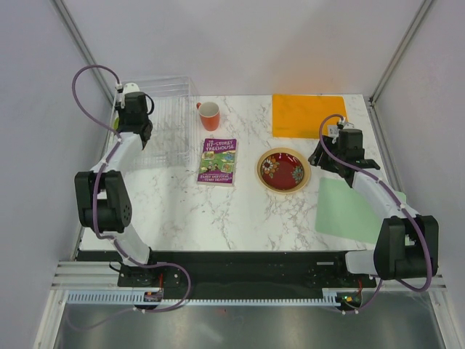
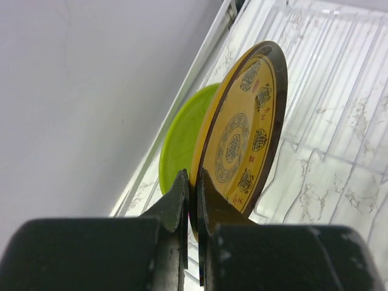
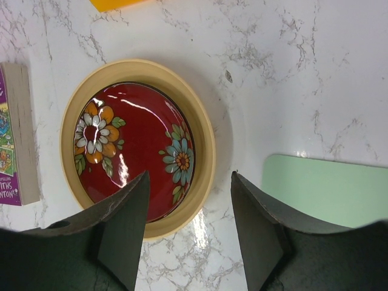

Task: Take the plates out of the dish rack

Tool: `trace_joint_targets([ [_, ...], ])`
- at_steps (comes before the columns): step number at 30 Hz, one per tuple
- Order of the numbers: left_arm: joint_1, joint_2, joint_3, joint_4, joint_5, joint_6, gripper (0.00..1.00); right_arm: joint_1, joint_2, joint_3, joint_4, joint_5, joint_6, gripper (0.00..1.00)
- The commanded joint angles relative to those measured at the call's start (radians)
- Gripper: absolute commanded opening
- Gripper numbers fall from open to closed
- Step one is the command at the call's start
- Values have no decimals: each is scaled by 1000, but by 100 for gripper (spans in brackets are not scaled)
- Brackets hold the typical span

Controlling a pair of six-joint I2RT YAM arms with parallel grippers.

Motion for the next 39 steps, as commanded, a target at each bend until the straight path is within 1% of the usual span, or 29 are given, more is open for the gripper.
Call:
trace_joint_targets([
  [1, -56, -97, 21, 86, -131, 120, 2, 0, -11, 27, 2, -10, -16, 63],
  [3, -68, -126, 7, 85, -150, 126, 2, 0, -25, 37, -10, -14, -18, 64],
  [4, -71, -149, 1, 76, -143, 94, 2, 0, -31, 38, -13, -21, -18, 63],
  [5, -70, -199, -2, 10, -109, 54, 2, 0, -39, 37, -12, -33, -18, 64],
  [6, -65, -235, -11, -24, -45, 18, 2, 0, -42, 35, -12, -39, -19, 64],
  [7, -64, -265, -19, -51, 73, -27, 2, 0, -46, 31, -10, -50, -18, 63],
  [8, -65, -328, -31, -74, 119, -83, 2, 0, -62, 26, -5, -82, -15, 63],
  [9, -65, -356, -47, -129, 173, -151, 2, 0, -74, 14, 4, -106, -9, 64],
  [10, -65, -380, -59, -150, 280, -182, 2, 0, -88, 8, 16, -129, 1, 63],
  [12, -65, -445, -103, -190, 403, -268, 2, 2, -131, -12, 60, -206, 42, 63],
  [13, -67, -465, -120, -197, 505, -301, 2, 6, -146, -15, 85, -223, 62, 63],
  [15, -67, -506, -179, -196, 625, -393, 2, 24, -178, -15, 105, -266, 93, 63],
  [16, -68, -514, -198, -188, 743, -430, 2, 50, -184, -14, 120, -275, 100, 63],
  [19, -104, -535, -280, -121, 900, -529, 2, 132, -197, -8, 157, -274, 130, 64],
  [20, -119, -539, -322, -102, 922, -546, 2, 155, -197, -5, 163, -268, 148, 64],
  [21, -154, -546, -340, -84, 930, -582, 2, 202, -198, -3, 172, -259, 159, 64],
  [22, -173, -548, -358, -41, 948, -595, 2, 224, -197, -5, 195, -245, 171, 64],
  [24, -222, -542, -378, -29, 950, -622, 2, 273, -191, -6, 222, -237, 203, 64],
  [27, -280, -531, -403, 28, 977, -677, 2, 307, -169, -11, 277, -245, 240, 64],
  [33, -381, -508, -430, 115, 971, -747, 2, 321, -112, -34, 360, -301, 261, 64],
  [35, -400, -496, -439, 138, 971, -763, 2, 322, -97, -40, 398, -335, 277, 64],
  [39, -453, -480, -450, 158, 948, -773, 2, 322, -53, -52, 484, -387, 326, 64],
])
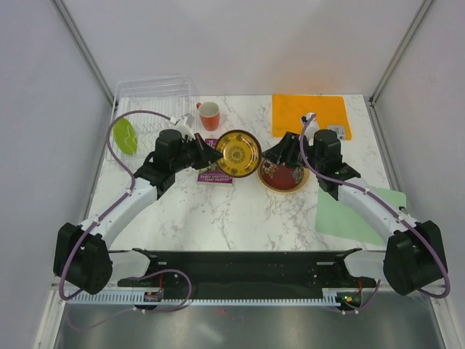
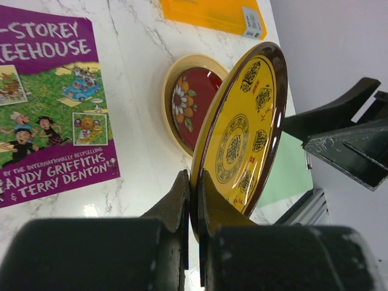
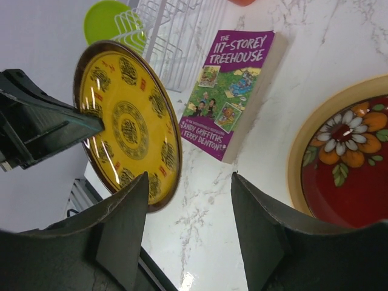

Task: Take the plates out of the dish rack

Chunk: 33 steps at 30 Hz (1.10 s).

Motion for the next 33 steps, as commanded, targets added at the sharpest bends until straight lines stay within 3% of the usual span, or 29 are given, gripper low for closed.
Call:
trace_joint_targets([
  [1, -46, 14, -13, 105, 9, -73, 2, 7, 48, -19, 168, -87, 76, 64],
  [7, -105, 34, -36, 161, 6, -91, 2, 7, 111, -46, 278, -156, 139, 58],
  [10, -123, 28, -58, 199, -1, -97, 2, 7, 122, -50, 287, -160, 145, 28],
  [11, -123, 25, -61, 199, -7, -97, 2, 7, 115, -59, 286, -150, 143, 10],
  [13, -123, 10, -69, 178, -43, -87, 3, 7, 76, -56, 236, -96, 108, 0],
  [15, -122, -2, -70, 146, -90, -54, 25, 5, 23, -32, 127, -33, 38, 0],
  [16, -123, -24, -75, 118, -104, -33, 51, 5, 4, -11, 87, 46, 16, 0],
  [19, -123, -94, -111, 84, -190, -8, 65, -9, -56, 23, -64, 190, -53, 0],
  [22, -123, -169, -179, 52, -331, 12, 74, -61, -76, 25, -143, 238, -81, 0],
  [29, -123, -430, -244, -65, -555, 124, 75, -242, 28, 0, -196, 200, -84, 0],
  [33, -123, -514, -247, -140, -632, 168, 77, -280, 93, -10, -182, 168, -67, 0],
])
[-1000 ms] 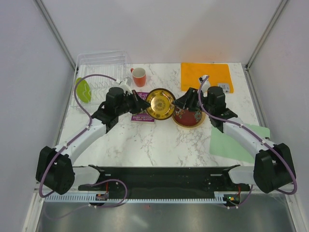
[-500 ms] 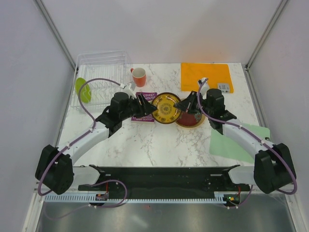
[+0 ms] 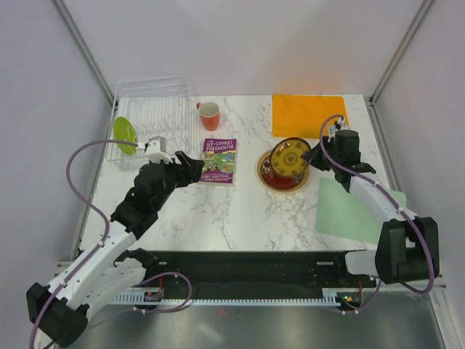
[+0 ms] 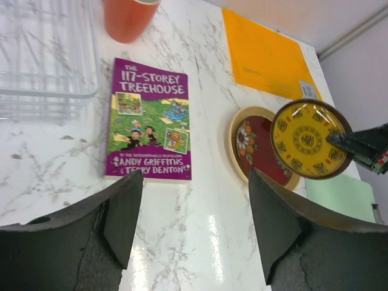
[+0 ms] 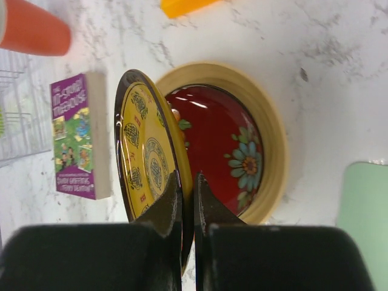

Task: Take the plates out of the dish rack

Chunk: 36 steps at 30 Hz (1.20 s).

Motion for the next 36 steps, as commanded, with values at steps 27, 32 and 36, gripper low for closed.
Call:
trace_joint_targets([
  [27, -1, -170, -8, -180, -326, 119, 79, -63, 304, -70, 251, -226, 10, 59],
  [32, 1, -144, 2, -180, -324, 122, 79, -63, 267, -32, 146, -147, -72, 65],
  [36, 1, -120, 15, -178, -356, 153, 82, -63, 207, -7, 52, -45, -115, 66],
])
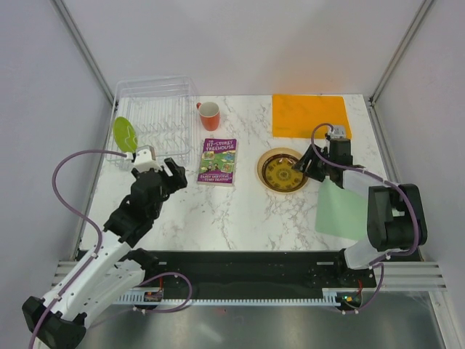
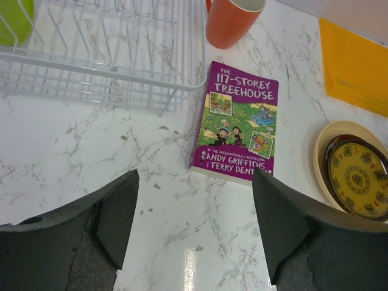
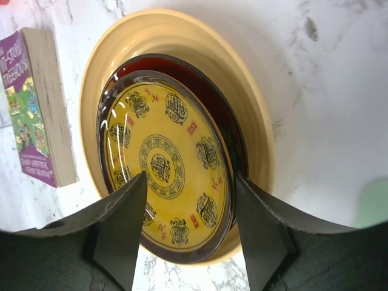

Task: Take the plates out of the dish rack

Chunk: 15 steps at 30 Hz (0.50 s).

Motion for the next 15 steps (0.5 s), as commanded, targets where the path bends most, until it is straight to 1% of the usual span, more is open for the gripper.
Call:
trace_joint_targets([
  [1, 0, 24, 51, 11, -76, 65, 84, -2, -108, 58, -110, 168, -93, 66],
  [7, 7, 88, 111, -1, -194, 144, 89, -2, -211, 100, -193, 262, -165, 67],
  [9, 19, 111, 136, 7, -229, 191, 91, -2, -242, 110, -211, 272, -168, 67],
  [10, 28, 138, 165, 23, -239, 241, 91, -2, -251, 110, -212, 274, -165, 67],
  [13, 108, 198, 229, 56, -222, 308, 93, -4, -276, 104, -213, 248, -155, 67],
  [14, 182, 249, 246, 63, -202, 328, 94, -2, -280, 99, -212, 237, -151, 67],
  [15, 221, 275, 280, 74, -168, 334, 94, -2, -288, 96, -212, 233, -147, 67],
])
